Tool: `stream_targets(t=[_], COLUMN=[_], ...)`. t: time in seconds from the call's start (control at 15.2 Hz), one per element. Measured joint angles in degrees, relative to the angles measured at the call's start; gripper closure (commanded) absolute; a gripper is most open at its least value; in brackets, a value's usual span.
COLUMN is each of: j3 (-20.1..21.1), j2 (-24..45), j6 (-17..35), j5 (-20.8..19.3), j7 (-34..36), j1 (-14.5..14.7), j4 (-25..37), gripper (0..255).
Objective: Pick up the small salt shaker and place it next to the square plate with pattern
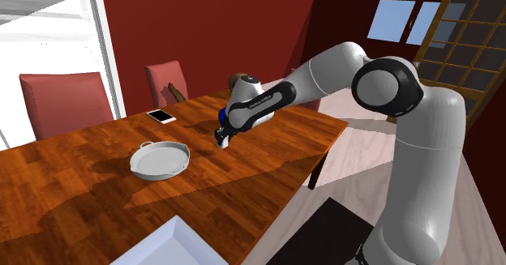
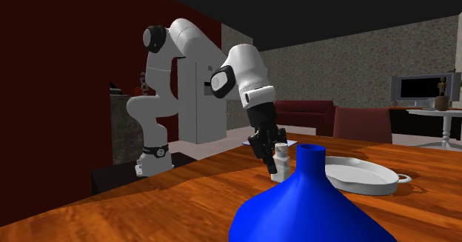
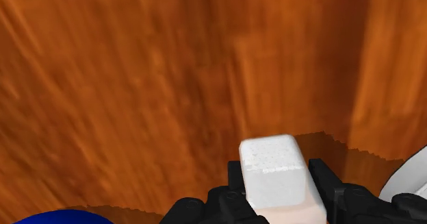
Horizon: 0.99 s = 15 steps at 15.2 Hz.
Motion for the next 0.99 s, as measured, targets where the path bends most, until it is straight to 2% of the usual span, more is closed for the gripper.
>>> stream_targets(t=[0.99], j3=[0.19], j2=[-5.55], j6=[-10.04], j5=[0.41], j7=[-0.13], j1=[-0.03], j4=[4.49], gripper=[255])
